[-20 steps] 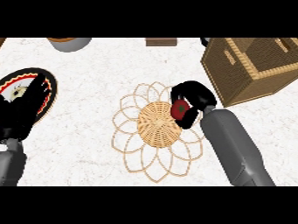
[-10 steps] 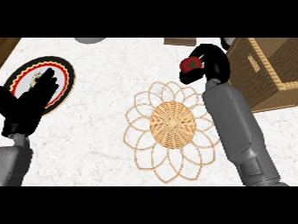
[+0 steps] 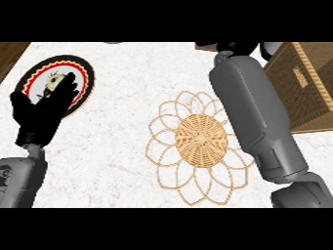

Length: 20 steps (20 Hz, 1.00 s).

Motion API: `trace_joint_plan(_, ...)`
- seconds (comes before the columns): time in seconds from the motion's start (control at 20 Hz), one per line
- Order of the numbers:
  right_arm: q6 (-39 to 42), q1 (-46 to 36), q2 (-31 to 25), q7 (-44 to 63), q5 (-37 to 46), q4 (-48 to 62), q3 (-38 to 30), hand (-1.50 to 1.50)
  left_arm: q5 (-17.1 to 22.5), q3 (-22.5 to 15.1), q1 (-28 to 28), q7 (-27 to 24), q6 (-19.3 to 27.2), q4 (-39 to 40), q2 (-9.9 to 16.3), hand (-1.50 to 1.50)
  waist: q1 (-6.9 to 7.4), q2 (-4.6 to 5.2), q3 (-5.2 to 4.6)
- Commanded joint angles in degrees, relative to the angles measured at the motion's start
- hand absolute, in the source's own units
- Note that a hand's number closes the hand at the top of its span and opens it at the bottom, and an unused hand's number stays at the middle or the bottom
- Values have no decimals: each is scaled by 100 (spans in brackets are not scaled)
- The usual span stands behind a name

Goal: Pick the tomato from the placemat and place it in the basket

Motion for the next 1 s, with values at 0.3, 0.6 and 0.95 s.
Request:
trace_joint_plan(0.3,-274,-1620,-325,2455,1862,1196,-155,150,46,100,-232,113,38,53,31,0,-88,10,5)
trace_joint_plan(0.6,-97,-2126,-802,2825,2514,1599,-328,150,-66,13,-225,42,128,76,-67,0,-98,54,15)
trace_joint_plan(0.95,371,-2262,-1209,3437,3298,2106,-418,150,-60,76,-214,105,83,66,51,0,-173,24,19)
